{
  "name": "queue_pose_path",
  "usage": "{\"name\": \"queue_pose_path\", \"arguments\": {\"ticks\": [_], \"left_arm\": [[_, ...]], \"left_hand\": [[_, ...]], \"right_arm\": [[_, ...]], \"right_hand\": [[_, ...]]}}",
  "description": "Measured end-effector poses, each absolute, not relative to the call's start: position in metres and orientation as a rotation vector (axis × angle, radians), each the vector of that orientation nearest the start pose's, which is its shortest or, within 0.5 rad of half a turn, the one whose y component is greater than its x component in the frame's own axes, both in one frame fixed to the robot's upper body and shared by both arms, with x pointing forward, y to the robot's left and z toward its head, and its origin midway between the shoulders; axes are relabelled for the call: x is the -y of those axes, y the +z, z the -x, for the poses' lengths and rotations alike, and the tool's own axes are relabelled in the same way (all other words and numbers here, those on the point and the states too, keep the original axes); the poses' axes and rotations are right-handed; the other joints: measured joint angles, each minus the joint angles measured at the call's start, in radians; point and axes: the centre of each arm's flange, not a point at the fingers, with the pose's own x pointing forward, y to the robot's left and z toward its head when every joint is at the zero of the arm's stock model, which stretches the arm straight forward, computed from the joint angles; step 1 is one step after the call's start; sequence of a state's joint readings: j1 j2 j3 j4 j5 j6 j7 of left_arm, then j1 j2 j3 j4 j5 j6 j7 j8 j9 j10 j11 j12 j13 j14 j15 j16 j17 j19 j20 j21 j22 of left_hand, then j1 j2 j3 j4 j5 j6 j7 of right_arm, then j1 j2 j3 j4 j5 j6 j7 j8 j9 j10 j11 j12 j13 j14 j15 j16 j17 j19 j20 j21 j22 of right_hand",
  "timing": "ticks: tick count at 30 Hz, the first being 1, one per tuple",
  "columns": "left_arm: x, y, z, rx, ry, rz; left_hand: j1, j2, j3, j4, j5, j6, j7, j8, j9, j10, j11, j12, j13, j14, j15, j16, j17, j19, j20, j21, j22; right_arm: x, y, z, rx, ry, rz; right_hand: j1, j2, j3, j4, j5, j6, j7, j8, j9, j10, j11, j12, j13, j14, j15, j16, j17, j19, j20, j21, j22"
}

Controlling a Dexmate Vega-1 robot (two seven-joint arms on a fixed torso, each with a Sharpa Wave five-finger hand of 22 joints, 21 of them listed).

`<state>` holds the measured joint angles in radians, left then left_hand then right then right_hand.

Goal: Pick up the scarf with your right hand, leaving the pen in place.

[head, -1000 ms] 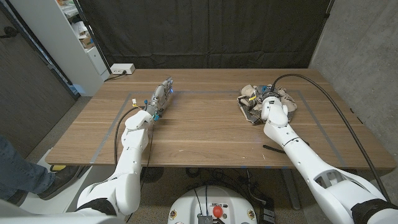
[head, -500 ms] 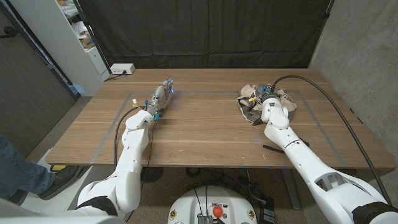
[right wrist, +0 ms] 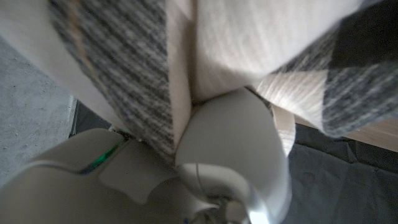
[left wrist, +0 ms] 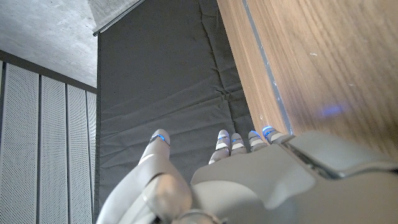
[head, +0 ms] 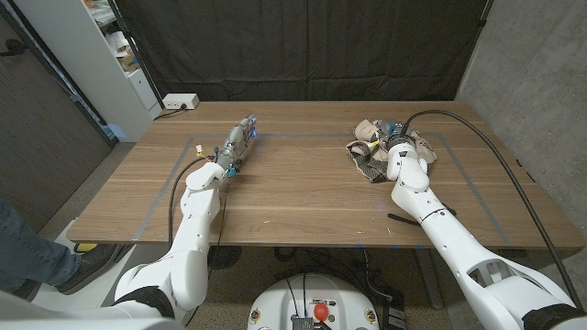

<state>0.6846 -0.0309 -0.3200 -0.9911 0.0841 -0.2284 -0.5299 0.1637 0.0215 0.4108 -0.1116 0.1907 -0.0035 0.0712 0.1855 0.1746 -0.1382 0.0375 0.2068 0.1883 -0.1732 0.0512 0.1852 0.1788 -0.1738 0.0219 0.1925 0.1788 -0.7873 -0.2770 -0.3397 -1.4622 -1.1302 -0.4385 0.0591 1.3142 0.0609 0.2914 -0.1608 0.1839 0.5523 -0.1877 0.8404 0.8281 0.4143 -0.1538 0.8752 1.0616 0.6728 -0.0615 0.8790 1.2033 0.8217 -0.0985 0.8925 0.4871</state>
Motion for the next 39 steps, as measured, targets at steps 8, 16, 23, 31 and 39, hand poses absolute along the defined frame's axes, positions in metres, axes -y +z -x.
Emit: {"name": "queue_pose_path", "arguments": {"ticks": [8,16,23,31,39], "left_arm": [[-0.285,-0.031,-0.699,0.535,-0.272,-0.013],[-0.285,-0.03,-0.698,0.539,-0.274,-0.015],[-0.285,-0.028,-0.697,0.545,-0.275,-0.019],[-0.284,-0.027,-0.696,0.548,-0.276,-0.021],[-0.284,-0.026,-0.695,0.55,-0.278,-0.022]], "left_hand": [[0.0,0.0,0.0,0.0,0.0,0.0,0.0,0.0,0.0,0.0,0.0,0.0,0.0,0.0,0.0,0.0,0.0,0.0,0.0,0.0,0.0],[0.0,0.0,0.0,0.0,0.0,0.0,0.0,0.0,0.0,0.0,0.0,0.0,0.0,0.0,0.0,0.0,0.0,0.0,0.0,0.0,0.0],[0.0,0.0,0.0,0.0,0.0,0.0,0.0,0.0,0.0,0.0,0.0,0.0,0.0,0.0,0.0,0.0,0.0,0.0,0.0,0.0,0.0],[-0.004,0.004,0.0,0.0,0.0,0.0,0.0,0.0,0.0,0.0,0.0,0.0,0.0,0.0,0.0,0.0,0.0,0.0,0.0,0.0,0.0],[-0.004,0.004,0.0,0.0,0.0,0.0,0.0,0.0,0.0,0.0,0.0,0.0,0.0,0.0,0.0,0.0,0.0,0.0,0.0,0.0,0.0]], "right_arm": [[0.245,0.022,-0.652,0.313,-0.471,1.386],[0.245,0.027,-0.645,0.333,-0.487,1.383],[0.246,0.03,-0.639,0.346,-0.502,1.383],[0.246,0.034,-0.631,0.363,-0.521,1.386],[0.246,0.038,-0.627,0.375,-0.538,1.393]], "right_hand": [[0.0,0.0,0.0,0.0,0.0,0.007,0.003,0.007,0.007,0.003,-0.003,0.012,0.027,0.005,-0.001,0.007,0.012,0.0,0.0,0.025,0.002],[0.005,-0.005,-0.003,0.003,-0.001,0.015,0.007,0.016,0.013,0.004,-0.003,0.015,0.052,0.016,-0.001,0.014,0.018,-0.01,0.004,0.052,0.007],[0.005,-0.005,-0.003,0.003,-0.001,0.024,0.005,0.023,0.012,0.004,-0.003,0.015,0.054,0.017,-0.003,0.014,0.019,-0.017,0.004,0.068,0.007],[0.005,-0.005,-0.003,0.003,-0.003,0.025,0.004,0.023,0.01,0.009,-0.009,0.015,0.061,0.026,-0.001,0.026,0.02,-0.017,0.004,0.089,0.007],[0.005,-0.005,-0.003,0.003,-0.004,0.028,0.007,0.023,0.009,0.013,-0.012,0.015,0.066,0.032,-0.003,0.032,0.022,-0.017,0.004,0.114,0.007]]}}
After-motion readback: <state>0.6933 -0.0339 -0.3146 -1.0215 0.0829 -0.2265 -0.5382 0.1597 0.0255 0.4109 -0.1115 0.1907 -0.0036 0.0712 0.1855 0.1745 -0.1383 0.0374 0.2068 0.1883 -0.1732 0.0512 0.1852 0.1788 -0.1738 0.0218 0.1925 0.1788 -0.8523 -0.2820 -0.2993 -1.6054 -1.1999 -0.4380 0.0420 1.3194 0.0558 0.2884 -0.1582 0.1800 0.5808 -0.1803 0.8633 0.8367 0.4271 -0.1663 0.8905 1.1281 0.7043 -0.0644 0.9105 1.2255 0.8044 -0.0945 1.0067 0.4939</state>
